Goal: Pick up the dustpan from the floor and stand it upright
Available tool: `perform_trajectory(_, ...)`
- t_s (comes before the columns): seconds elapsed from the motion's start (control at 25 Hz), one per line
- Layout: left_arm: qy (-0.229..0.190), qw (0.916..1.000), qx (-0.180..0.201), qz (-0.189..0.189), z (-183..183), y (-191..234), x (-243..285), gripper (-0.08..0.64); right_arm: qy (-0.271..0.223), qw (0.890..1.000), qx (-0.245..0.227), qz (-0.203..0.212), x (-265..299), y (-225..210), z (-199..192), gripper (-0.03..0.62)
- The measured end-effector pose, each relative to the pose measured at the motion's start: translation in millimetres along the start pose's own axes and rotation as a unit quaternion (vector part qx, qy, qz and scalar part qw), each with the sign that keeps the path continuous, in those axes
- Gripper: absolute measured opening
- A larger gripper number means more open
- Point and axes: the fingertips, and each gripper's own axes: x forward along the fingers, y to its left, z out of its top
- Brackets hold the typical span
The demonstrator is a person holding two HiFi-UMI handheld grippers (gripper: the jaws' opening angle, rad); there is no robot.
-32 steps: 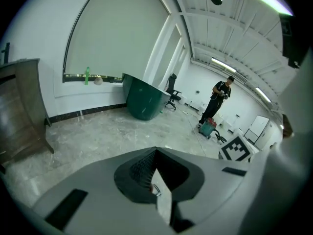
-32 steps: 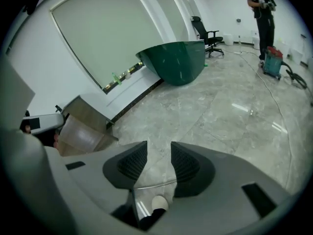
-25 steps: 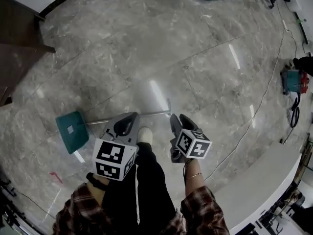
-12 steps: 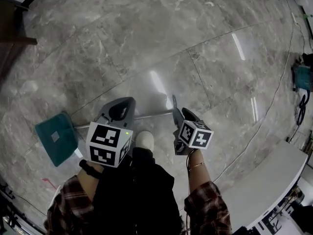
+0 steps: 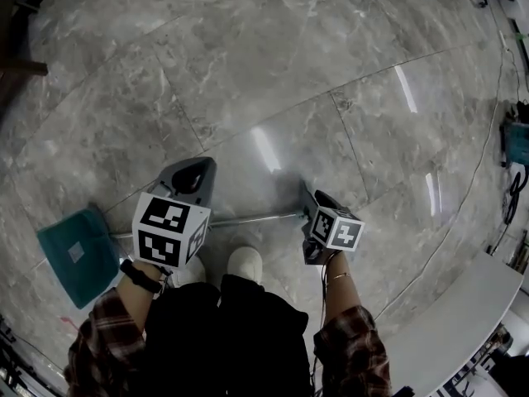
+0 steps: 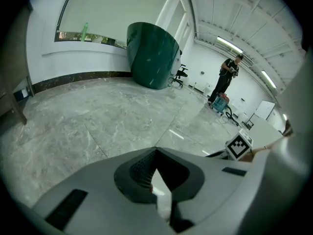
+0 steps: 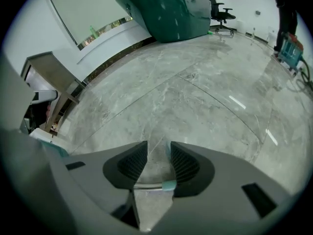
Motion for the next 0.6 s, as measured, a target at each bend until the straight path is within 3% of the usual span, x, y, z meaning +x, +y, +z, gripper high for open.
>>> perform_trajectory(0.2,0.02,0.9998,-0.01,-0.001,-29,13,28,0.0,0.033,0.999,-0.004,-0.022,26,-16,-20,0.138)
perform_trajectory(0.36,0.026,0.9996,-0.01,-0.008,-38,18,42,0.0,0.049,0.997,-0.036,-0.039,44,-29,-29,0.138)
perform_trajectory(0.52,0.022,0.9997,-0.005,-0.011,-33,23,47,0.0,0.076,0.996,-0.007,-0.046,56,-32,-47,0.137)
perform_trajectory(0.6,0.024,0.9997,-0.005,-0.01,-33,24,46,0.0,0.077,0.996,-0.014,-0.053,56,-33,-48,0.102)
